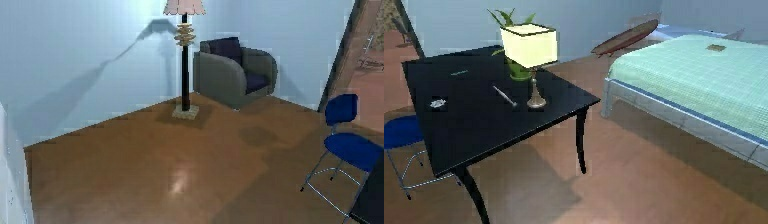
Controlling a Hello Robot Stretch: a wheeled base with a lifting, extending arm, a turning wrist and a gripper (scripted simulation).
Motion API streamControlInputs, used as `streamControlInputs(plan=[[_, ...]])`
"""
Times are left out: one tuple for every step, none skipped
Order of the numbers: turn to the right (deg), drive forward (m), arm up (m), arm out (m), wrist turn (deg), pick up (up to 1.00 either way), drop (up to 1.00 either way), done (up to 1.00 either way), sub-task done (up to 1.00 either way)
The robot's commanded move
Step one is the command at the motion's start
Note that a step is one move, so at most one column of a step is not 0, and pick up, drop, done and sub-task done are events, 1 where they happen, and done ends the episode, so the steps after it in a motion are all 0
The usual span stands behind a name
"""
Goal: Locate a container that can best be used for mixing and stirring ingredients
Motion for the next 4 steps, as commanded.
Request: streamControlInputs(plan=[[0.0, 0.25, 0.0, 0.0, 0.0, 0.0, 0.0, 0.0, 0.0], [21.0, 0.0, 0.0, 0.0, 0.0, 0.0, 0.0, 0.0, 0.0], [0.0, 1.0, 0.0, 0.0, 0.0, 0.0, 0.0, 0.0, 0.0], [0.0, 0.4, 0.0, 0.0, 0.0, 0.0, 0.0, 0.0, 0.0]])
